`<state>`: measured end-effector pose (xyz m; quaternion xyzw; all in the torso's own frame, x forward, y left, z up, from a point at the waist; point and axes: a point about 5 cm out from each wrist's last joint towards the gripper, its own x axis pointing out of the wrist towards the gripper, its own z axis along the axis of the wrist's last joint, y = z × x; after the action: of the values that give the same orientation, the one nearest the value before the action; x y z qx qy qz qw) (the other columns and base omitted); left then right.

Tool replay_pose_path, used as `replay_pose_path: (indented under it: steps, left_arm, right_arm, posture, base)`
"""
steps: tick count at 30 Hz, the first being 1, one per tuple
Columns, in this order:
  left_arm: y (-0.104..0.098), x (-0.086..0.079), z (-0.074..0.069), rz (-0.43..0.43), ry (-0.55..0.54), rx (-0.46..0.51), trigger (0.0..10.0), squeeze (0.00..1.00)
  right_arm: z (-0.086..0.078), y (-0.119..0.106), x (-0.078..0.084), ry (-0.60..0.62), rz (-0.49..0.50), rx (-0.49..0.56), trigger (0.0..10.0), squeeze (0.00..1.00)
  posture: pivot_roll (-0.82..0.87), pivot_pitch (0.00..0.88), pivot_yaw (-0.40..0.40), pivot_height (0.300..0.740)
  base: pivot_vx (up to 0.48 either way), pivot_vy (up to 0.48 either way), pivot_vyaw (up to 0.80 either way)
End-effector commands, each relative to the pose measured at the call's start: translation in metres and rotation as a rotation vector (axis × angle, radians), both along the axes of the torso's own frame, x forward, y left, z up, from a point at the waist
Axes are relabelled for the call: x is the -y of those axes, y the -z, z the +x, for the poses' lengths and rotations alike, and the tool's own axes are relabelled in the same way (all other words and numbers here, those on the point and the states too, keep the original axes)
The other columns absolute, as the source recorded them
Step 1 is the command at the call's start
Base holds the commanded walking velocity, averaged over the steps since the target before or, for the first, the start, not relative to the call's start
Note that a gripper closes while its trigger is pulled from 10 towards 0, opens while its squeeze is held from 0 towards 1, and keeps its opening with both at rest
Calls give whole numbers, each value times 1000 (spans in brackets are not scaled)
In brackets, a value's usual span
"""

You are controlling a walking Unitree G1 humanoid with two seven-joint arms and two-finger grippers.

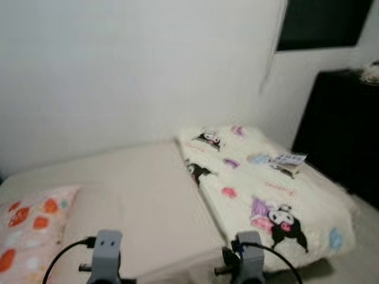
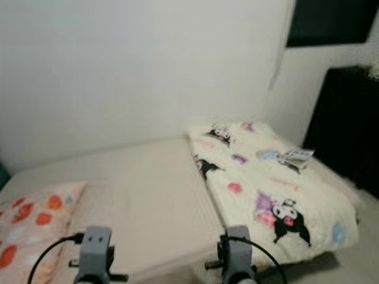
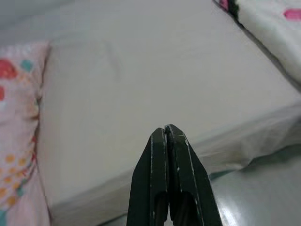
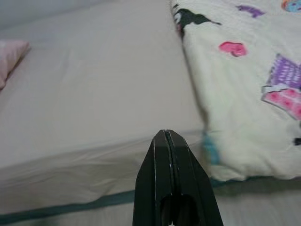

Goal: Clean up the room

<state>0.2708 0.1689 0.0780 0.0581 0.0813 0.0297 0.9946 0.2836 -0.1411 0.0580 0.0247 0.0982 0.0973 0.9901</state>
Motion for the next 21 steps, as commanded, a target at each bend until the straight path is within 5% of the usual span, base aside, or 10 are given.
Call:
replay_pose_path:
  steps: [1,13,21]
  left_arm:
    - [7,2,-3,41,46,-46,10000,0]
    - [8,9,-2,16,79,-52,10000,0]
    - [9,6,-2,15,70,-51,10000,0]
  right_arm:
    - [-4,5,1,3,-2,-21,10000,0]
    - [-5,6,1,8,-1,-20,10000,0]
    - [-4,6,2,11,0,-21,10000,0]
  posture:
    - [-34,101,17,740]
    - [-38,88,24,740]
    - [-40,84,25,740]
  base:
    - [0,0,0]
    - [0,480,0]
    - [0,0,0]
